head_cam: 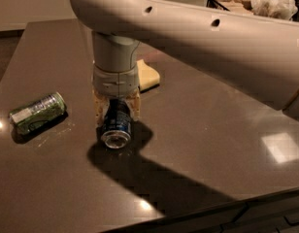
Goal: Place pepsi can upright
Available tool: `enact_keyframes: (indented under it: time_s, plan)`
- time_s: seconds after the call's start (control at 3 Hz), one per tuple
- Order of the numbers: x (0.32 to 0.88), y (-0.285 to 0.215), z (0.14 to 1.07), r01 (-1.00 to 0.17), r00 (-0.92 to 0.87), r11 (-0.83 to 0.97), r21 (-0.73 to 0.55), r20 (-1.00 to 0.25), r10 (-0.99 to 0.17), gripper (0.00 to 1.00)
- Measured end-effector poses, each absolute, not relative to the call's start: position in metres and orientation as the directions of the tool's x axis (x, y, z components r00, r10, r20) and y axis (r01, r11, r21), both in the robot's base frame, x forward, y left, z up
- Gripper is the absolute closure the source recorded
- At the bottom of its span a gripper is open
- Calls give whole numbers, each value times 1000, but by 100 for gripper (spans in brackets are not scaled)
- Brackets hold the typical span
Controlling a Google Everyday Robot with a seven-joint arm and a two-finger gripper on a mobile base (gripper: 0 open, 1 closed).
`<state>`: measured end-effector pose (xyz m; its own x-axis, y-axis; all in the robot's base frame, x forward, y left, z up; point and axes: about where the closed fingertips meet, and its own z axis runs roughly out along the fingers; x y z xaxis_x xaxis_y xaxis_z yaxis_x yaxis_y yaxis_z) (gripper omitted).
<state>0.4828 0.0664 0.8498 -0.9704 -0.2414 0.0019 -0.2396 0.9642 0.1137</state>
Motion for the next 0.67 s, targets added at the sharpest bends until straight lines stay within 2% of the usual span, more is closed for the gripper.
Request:
enact_keyframes:
  time_s: [0.33, 0.67]
  plan:
    - [483, 69, 865, -355, -935, 926, 125, -65, -350, 73]
    - [485, 72, 883, -479, -876, 868, 130, -123, -466, 95]
